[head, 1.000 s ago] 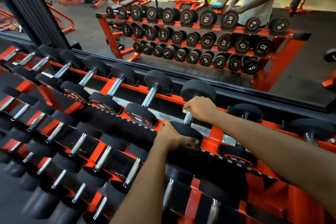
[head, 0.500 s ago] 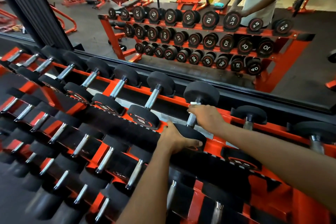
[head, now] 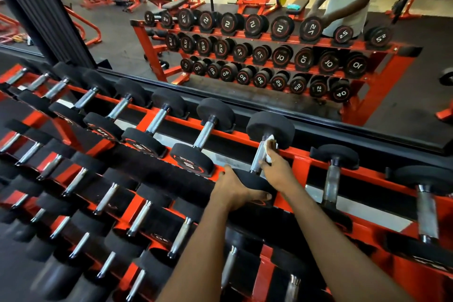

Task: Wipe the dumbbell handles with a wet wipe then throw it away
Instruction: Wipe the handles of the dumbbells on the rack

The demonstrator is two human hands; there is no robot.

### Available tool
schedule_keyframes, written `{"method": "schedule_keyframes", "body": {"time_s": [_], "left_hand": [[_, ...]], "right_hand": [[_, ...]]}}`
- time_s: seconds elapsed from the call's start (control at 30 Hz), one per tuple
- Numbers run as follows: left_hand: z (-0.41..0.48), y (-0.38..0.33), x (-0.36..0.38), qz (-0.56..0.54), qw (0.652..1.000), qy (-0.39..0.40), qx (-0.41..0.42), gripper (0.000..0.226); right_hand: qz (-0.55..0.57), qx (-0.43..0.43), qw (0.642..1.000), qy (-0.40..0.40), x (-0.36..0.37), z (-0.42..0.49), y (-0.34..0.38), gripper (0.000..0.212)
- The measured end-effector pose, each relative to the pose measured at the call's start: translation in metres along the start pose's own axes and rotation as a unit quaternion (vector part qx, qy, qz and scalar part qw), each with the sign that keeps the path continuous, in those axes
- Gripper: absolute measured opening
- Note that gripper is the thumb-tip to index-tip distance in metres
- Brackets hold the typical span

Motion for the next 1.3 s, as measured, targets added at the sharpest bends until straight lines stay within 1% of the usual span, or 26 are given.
{"method": "schedule_keyframes", "body": {"time_s": [0.07,0.1,0.13,0.2,0.23,0.27,0.3,0.37,0.43,0.5,0.6,0.67,0.73,0.77,0.83,0.9,0.97,1.03,1.07,1.13,1.23,1.3], "left_hand": [[-0.001,0.0,0.0,-0.007,1.0,-0.005,0.004,0.128],[-0.001,0.0,0.0,-0.009,1.0,-0.006,0.007,0.126],[-0.001,0.0,0.0,-0.011,1.0,-0.005,0.009,0.125],[-0.002,-0.002,-0.001,-0.009,1.0,-0.005,0.012,0.124],[-0.002,-0.003,-0.002,-0.008,1.0,-0.006,0.012,0.123],[-0.003,-0.004,-0.002,-0.008,1.0,-0.007,0.013,0.12],[-0.003,-0.005,-0.002,-0.008,1.0,-0.009,0.014,0.117],[-0.005,-0.005,-0.002,-0.006,1.0,-0.009,0.016,0.112],[-0.005,-0.005,-0.002,-0.005,1.0,-0.01,0.014,0.116],[-0.005,-0.005,-0.001,-0.004,1.0,-0.01,0.012,0.12],[-0.005,-0.007,-0.002,0.004,1.0,-0.017,0.017,0.108],[-0.006,-0.007,-0.002,0.005,1.0,-0.015,0.02,0.107],[-0.006,-0.008,-0.003,0.011,1.0,-0.013,0.022,0.11],[-0.006,-0.008,-0.003,0.015,1.0,-0.012,0.023,0.111],[-0.006,-0.008,-0.002,0.013,0.999,-0.012,0.027,0.107],[-0.006,-0.008,-0.002,0.008,1.0,-0.013,0.025,0.106],[-0.004,-0.008,-0.002,0.007,1.0,-0.014,0.022,0.117],[-0.004,-0.007,-0.002,0.004,1.0,-0.014,0.018,0.127],[-0.004,-0.006,-0.002,0.003,1.0,-0.013,0.016,0.128],[-0.004,-0.005,-0.001,0.003,1.0,-0.011,0.016,0.123],[-0.003,-0.006,-0.004,-0.003,1.0,-0.01,0.028,0.105],[-0.003,-0.007,-0.003,-0.006,0.999,-0.005,0.033,0.098]], "right_hand": [[0.106,0.029,0.993,0.051,0.007,0.002,0.002,0.065],[0.148,0.039,0.987,0.053,0.009,0.008,0.002,0.061],[0.183,0.052,0.981,0.043,0.009,0.014,0.002,0.053],[0.222,0.081,0.972,0.0,0.005,0.026,0.005,0.027],[0.231,0.095,0.968,-0.021,0.002,0.03,0.007,0.021],[0.233,0.106,0.966,-0.037,0.001,0.034,0.005,0.019],[0.227,0.112,0.967,-0.043,0.001,0.036,0.005,0.02],[0.176,0.119,0.976,-0.051,0.006,0.035,0.004,0.023],[0.144,0.126,0.98,-0.048,0.013,0.03,0.006,0.025],[0.174,0.125,0.975,-0.052,0.012,0.029,0.013,0.025],[0.258,0.147,0.953,-0.06,0.001,0.037,0.018,0.023],[0.313,0.188,0.93,-0.046,0.001,0.04,0.013,0.015],[0.355,0.211,0.911,-0.027,0.005,0.042,0.008,0.015],[0.363,0.212,0.907,-0.016,0.006,0.04,0.007,0.016],[0.342,0.207,0.916,-0.019,0.006,0.04,0.005,0.016],[0.289,0.198,0.936,-0.044,0.005,0.04,0.004,0.026],[0.259,0.189,0.945,-0.069,0.008,0.043,0.008,0.035],[0.251,0.203,0.943,-0.081,0.008,0.047,0.016,0.033],[0.253,0.213,0.94,-0.077,0.007,0.05,0.018,0.03],[0.29,0.229,0.928,-0.046,0.005,0.054,0.023,0.017],[0.397,0.238,0.886,-0.003,0.004,0.05,0.026,0.019],[0.397,0.24,0.886,0.018,0.007,0.046,0.022,0.015]]}}
Point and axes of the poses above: each hand's wrist, its own z-axis towards the middle knuckle, its own x-axis out of the palm, y = z × x, the point moved 5 cm from there along z, towards the middle knuckle, and after that the axes turned 6 degrees about x, right-handed, at the moved point
